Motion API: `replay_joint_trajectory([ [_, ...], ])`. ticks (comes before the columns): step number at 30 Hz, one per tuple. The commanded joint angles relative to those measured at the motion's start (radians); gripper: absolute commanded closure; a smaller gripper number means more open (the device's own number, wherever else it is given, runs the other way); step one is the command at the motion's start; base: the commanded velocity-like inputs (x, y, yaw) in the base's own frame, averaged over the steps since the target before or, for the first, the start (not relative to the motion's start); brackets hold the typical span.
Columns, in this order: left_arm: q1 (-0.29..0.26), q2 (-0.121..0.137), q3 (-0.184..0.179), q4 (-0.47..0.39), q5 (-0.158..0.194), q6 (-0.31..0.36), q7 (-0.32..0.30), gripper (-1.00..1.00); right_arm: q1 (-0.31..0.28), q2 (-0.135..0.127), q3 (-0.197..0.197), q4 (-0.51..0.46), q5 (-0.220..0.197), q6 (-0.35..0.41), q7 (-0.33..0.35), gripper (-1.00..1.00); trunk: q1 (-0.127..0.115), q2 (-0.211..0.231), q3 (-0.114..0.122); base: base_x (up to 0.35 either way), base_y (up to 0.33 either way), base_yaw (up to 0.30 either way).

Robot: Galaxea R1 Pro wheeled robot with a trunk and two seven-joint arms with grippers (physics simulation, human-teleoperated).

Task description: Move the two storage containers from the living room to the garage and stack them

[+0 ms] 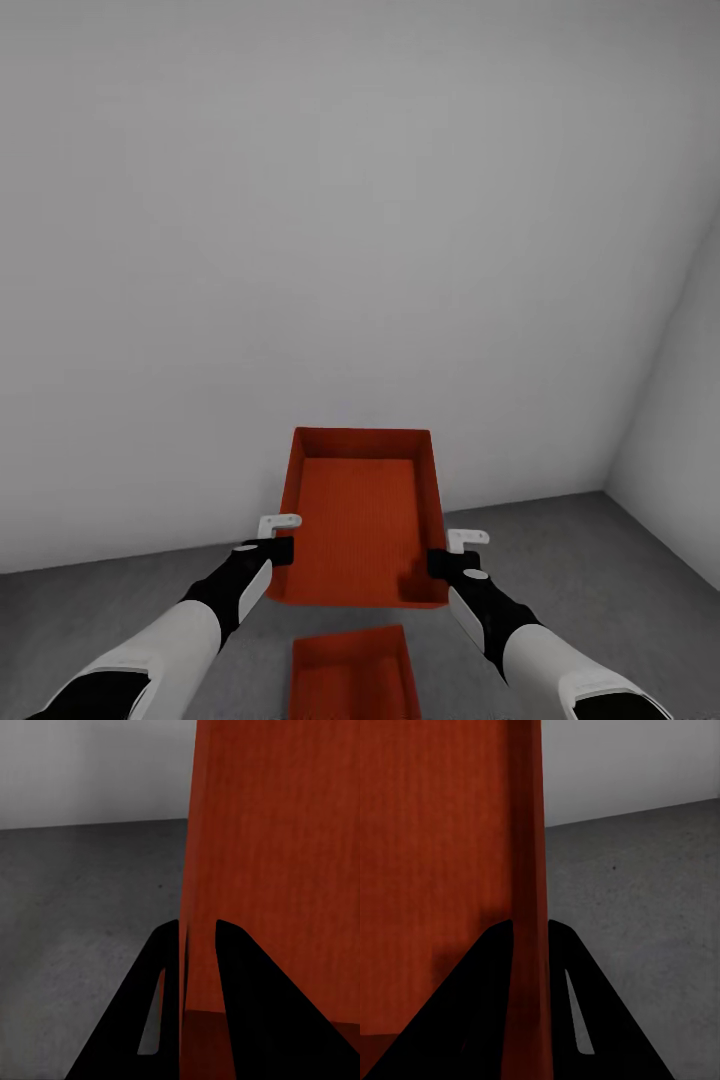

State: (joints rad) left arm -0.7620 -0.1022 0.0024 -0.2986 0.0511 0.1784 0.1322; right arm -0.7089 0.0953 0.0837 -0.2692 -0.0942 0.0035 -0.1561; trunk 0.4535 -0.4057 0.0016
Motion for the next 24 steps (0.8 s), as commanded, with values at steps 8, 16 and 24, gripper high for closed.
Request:
replay_joint_trajectory([
  [8, 0.0, 0.0, 0.023, -0.008, -0.017, -0.045, 0.01, 1.0, 0.0, -0.005, -0.014, 0.002, -0.01, 0.0, -0.01, 1.0, 0.031, -0.057, -0.039, 0.0, 0.0, 0.0],
  [16, 0.0, -0.001, 0.023, -0.008, -0.016, -0.045, 0.01, 1.0, 0.0, -0.005, -0.014, 0.002, -0.01, 0.0, -0.009, 1.0, 0.062, -0.113, -0.076, 0.0, 0.0, 0.0],
  [24, 0.0, -0.001, 0.023, -0.008, -0.016, -0.045, 0.01, 1.0, 0.0, -0.005, -0.014, 0.002, -0.01, 0.0, -0.01, 1.0, 0.092, -0.169, -0.114, 0.0, 0.0, 0.0],
])
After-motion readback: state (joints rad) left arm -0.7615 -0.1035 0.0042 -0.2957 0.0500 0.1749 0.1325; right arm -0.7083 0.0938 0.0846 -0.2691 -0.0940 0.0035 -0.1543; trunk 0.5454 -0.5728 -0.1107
